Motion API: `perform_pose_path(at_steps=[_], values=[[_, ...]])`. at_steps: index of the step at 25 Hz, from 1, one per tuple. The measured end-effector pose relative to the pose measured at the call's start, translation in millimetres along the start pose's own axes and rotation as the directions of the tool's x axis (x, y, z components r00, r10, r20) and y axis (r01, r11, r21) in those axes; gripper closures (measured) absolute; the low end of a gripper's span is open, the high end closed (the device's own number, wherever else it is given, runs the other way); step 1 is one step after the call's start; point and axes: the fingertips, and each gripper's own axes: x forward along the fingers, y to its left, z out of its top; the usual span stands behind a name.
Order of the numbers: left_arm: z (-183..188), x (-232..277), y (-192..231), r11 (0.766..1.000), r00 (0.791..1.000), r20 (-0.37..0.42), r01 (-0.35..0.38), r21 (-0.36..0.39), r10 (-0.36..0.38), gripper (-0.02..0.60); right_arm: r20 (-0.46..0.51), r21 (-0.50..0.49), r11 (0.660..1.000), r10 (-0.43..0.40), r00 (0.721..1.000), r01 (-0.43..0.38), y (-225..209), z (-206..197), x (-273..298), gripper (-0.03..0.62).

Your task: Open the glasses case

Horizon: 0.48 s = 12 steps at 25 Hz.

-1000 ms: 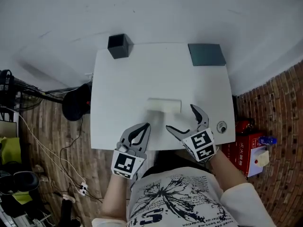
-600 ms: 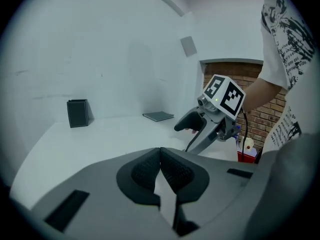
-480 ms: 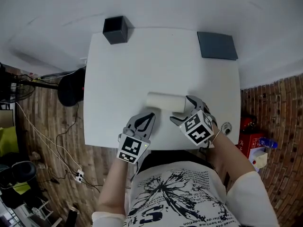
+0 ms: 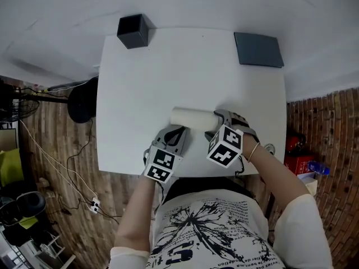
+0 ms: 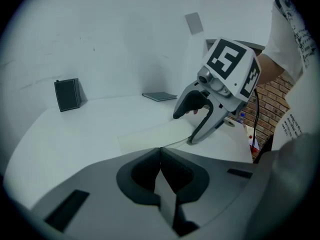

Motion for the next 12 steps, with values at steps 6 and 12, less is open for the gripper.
perform_pose_path(at_steps=[6, 12], values=[[-10, 6, -1, 1.000, 0.999, -0.050, -0.010, 0.017, 0.011, 0.568, 0.003, -0.029, 0.999, -0.015, 1.000, 0.015, 1, -1, 0, 0.276], [-13, 7, 0, 1.000, 0.998, -0.057, -0.008, 0.010, 0.008, 0.568, 0.015, -0.035, 0.999, -0.021, 1.000, 0.021, 0, 2, -5, 0.293]])
